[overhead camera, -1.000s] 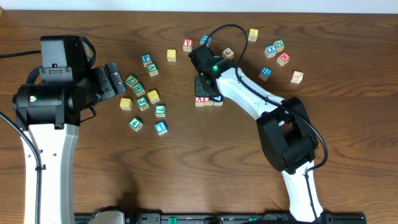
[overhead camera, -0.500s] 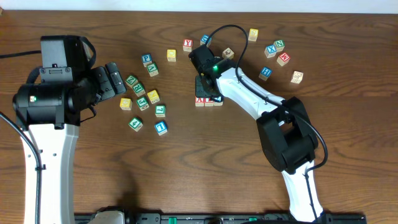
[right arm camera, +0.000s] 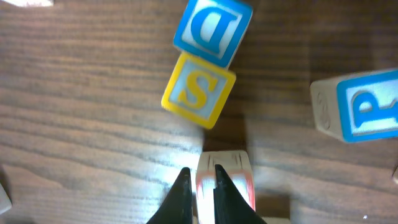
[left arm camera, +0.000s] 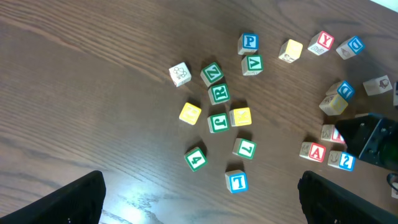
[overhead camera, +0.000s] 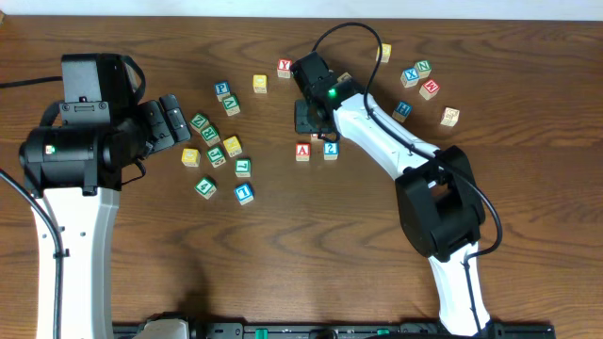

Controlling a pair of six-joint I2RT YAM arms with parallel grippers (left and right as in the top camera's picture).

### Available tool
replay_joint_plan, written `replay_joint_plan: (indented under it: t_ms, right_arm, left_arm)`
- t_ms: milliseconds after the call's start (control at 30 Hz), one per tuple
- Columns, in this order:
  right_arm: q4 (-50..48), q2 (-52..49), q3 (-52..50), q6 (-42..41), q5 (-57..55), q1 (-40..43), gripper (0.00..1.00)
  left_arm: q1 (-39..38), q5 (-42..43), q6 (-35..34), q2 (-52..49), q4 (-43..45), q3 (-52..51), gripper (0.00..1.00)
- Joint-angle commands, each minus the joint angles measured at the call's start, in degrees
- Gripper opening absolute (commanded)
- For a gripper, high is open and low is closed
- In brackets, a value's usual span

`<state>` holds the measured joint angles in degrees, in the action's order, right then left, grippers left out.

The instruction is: Spell out AI2

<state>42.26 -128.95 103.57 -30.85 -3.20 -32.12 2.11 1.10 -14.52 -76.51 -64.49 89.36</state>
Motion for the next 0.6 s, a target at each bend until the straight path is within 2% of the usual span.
replay_joint_plan:
  t_ms: [0, 267, 567]
  right_arm:
    - [0.68, 1.86, 0.94, 0.92, 0.57, -0.79, 0.08]
    - [0.28, 1.86, 0.94, 0.87, -1.68, -0.63, 0.08]
    - [-4.33, 1.27, 0.90, 2.27, -4.35, -0.44, 0.07]
  left_arm:
    - [0.20, -0.70, 0.96, -0.50, -0.20, -0.22, 0.98]
    - [0.17, -0.70, 0.96, -0.50, -0.20, -0.22, 0.98]
    - [0.20, -0.70, 0.98, -0.50, -0.20, -0.22, 0.97]
